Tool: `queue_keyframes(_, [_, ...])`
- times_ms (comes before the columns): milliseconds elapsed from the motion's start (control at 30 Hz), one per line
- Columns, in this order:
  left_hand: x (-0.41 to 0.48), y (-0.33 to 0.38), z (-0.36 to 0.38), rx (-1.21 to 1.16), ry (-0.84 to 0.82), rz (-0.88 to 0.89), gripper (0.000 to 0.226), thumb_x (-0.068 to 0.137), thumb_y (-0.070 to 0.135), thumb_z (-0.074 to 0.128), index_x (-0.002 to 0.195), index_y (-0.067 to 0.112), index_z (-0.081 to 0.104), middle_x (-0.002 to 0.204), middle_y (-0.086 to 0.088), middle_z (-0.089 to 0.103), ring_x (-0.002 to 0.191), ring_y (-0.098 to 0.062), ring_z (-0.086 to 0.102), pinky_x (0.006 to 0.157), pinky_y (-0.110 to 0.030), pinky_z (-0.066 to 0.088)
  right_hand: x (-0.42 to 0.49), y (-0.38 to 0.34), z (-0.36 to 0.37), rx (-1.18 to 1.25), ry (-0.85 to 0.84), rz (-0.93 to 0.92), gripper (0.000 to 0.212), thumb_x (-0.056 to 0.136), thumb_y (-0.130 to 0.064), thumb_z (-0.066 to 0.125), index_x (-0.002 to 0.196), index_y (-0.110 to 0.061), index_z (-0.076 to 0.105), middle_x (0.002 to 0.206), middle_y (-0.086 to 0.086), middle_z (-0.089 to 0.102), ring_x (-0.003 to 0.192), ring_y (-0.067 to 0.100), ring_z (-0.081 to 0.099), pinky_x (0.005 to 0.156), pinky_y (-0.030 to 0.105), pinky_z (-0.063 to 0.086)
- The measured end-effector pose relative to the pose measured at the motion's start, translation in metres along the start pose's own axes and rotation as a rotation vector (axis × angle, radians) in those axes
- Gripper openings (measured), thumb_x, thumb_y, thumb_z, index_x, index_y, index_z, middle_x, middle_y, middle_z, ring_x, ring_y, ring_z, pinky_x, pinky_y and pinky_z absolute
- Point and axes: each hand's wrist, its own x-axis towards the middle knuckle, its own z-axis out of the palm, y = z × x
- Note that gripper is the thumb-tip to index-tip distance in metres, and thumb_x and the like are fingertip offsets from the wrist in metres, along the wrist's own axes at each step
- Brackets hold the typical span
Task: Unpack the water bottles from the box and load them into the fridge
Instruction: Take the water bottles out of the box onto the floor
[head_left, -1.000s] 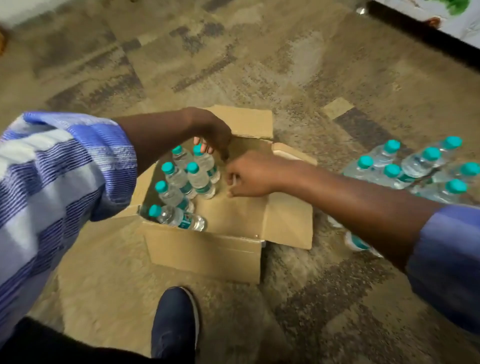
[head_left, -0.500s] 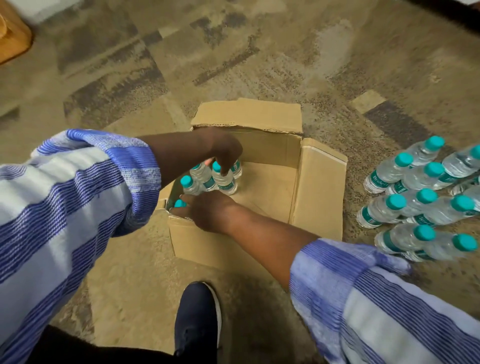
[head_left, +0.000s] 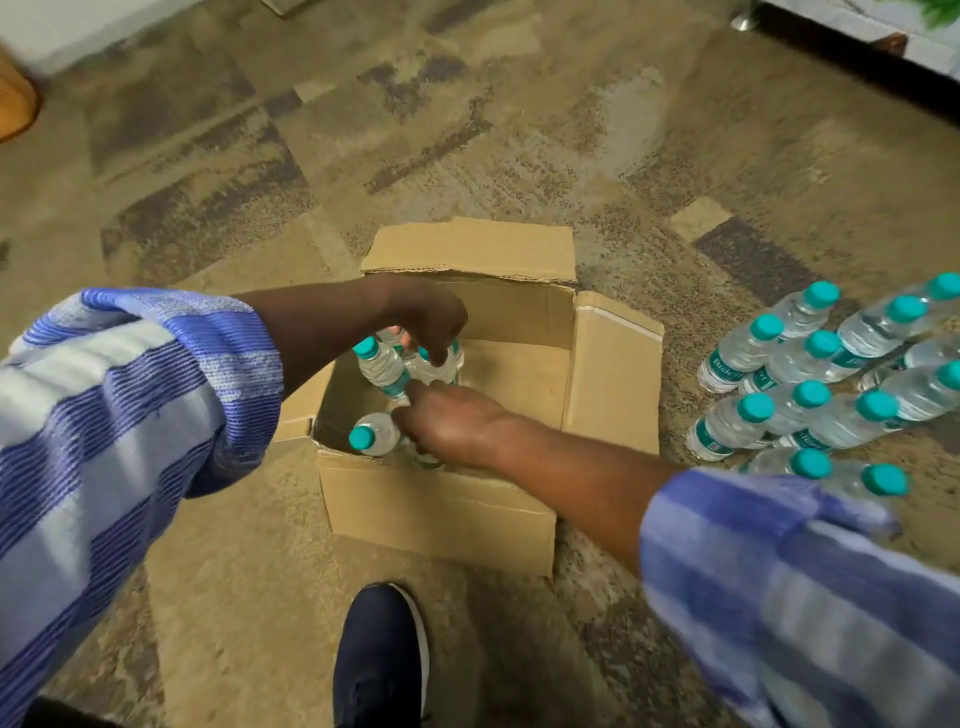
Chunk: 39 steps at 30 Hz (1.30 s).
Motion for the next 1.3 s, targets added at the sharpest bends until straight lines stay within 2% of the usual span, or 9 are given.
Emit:
queue_keyframes(133, [-0.019, 0.004, -0.029, -0.237, 0.110, 0.067, 0.016, 0.085, 0.022, 0.064, 0.098, 0.013, 0.061, 0.093, -0.011, 0.070, 0.076, -0.023, 0.064, 0.065, -0.035, 0.054, -0.026, 0.046, -0.040, 0.157, 0.021, 0.109, 0.008, 0.091, -0.018, 0.058, 0.092, -0.014, 0.065, 0.098, 0.004, 0.058, 0.089, 0.022, 0.058, 0.073, 0.035, 0.049])
queue_keyframes(367, [-0.054, 0.017, -0.102, -0.791, 0.407, 0.296, 0.013, 0.091, 0.009, 0.060, 0.102, 0.003, 0.062, 0.082, -0.012, 0.060, 0.071, -0.018, 0.054, 0.055, -0.029, 0.044, -0.115, 0.111, -0.174, 0.216, 0.177, 0.252, 0.006, 0.086, -0.023, 0.073, 0.088, -0.026, 0.069, 0.086, -0.012, 0.067, 0.067, -0.003, 0.060, 0.061, 0.016, 0.047])
queue_keyframes(500, [-0.058, 0.048, -0.132, -0.874, 0.539, 0.415, 0.013, 0.088, 0.013, 0.065, 0.098, 0.006, 0.064, 0.085, -0.011, 0.063, 0.071, -0.019, 0.054, 0.053, -0.029, 0.043, -0.189, 0.139, -0.224, 0.326, 0.421, 0.435, 0.008, 0.089, -0.021, 0.072, 0.096, -0.016, 0.072, 0.083, -0.006, 0.070, 0.065, 0.005, 0.066, 0.055, 0.016, 0.051])
queue_keyframes(667, [-0.061, 0.111, -0.151, -0.865, 0.639, 0.496, 0.009, 0.083, 0.015, 0.068, 0.090, 0.010, 0.066, 0.077, -0.009, 0.062, 0.067, -0.016, 0.052, 0.053, -0.028, 0.040, -0.265, 0.176, -0.252, 0.145, 0.544, 0.673, 0.014, 0.090, -0.027, 0.071, 0.098, -0.016, 0.070, 0.084, -0.003, 0.069, 0.065, 0.013, 0.067, 0.056, 0.018, 0.050])
queue_keyframes(800, [-0.048, 0.162, -0.146, -0.730, 0.648, 0.527, 0.012, 0.077, 0.023, 0.071, 0.085, 0.015, 0.067, 0.080, -0.010, 0.069, 0.070, -0.019, 0.058, 0.063, -0.033, 0.045, -0.308, 0.208, -0.256, -0.062, 0.410, 0.880, 0.011, 0.088, -0.027, 0.071, 0.091, -0.016, 0.069, 0.075, 0.002, 0.067, 0.057, 0.015, 0.064, 0.060, 0.026, 0.048])
queue_keyframes(933, [-0.029, 0.201, -0.135, -0.563, 0.638, 0.472, 0.012, 0.079, 0.023, 0.073, 0.087, 0.017, 0.066, 0.077, -0.002, 0.066, 0.069, -0.018, 0.057, 0.062, -0.029, 0.043, -0.347, 0.246, -0.248, -0.095, 0.133, 1.161, 0.017, 0.084, -0.030, 0.076, 0.088, -0.015, 0.067, 0.074, 0.007, 0.071, 0.057, 0.020, 0.069, 0.070, 0.036, 0.058])
queue_keyframes(1067, [-0.008, 0.221, -0.119, -0.481, 0.633, 0.462, 0.014, 0.080, 0.024, 0.073, 0.089, 0.016, 0.065, 0.079, -0.001, 0.064, 0.072, -0.019, 0.056, 0.057, -0.026, 0.039, -0.373, 0.269, -0.216, 0.119, -0.150, 1.333, 0.021, 0.088, -0.017, 0.073, 0.094, 0.001, 0.065, 0.084, 0.018, 0.068, 0.051, 0.022, 0.064, 0.046, 0.028, 0.054])
queue_keyframes(1167, [0.006, 0.232, -0.109, -0.411, 0.623, 0.445, 0.015, 0.082, 0.024, 0.070, 0.092, 0.014, 0.065, 0.076, 0.004, 0.057, 0.075, -0.019, 0.055, 0.053, -0.021, 0.037, -0.378, 0.276, -0.175, 0.266, -0.299, 1.364, 0.030, 0.087, -0.014, 0.073, 0.108, 0.006, 0.064, 0.096, 0.022, 0.069, 0.057, 0.022, 0.064, 0.049, 0.026, 0.056])
queue_keyframes(1300, [0.026, 0.246, -0.096, -0.398, 0.559, 0.413, 0.021, 0.083, 0.028, 0.070, 0.095, 0.013, 0.064, 0.087, -0.004, 0.064, 0.080, -0.021, 0.057, 0.060, -0.028, 0.041, -0.371, 0.272, -0.122, 0.443, -0.414, 1.321, 0.032, 0.086, -0.009, 0.072, 0.111, 0.007, 0.060, 0.100, 0.022, 0.067, 0.064, 0.024, 0.066, 0.053, 0.025, 0.057])
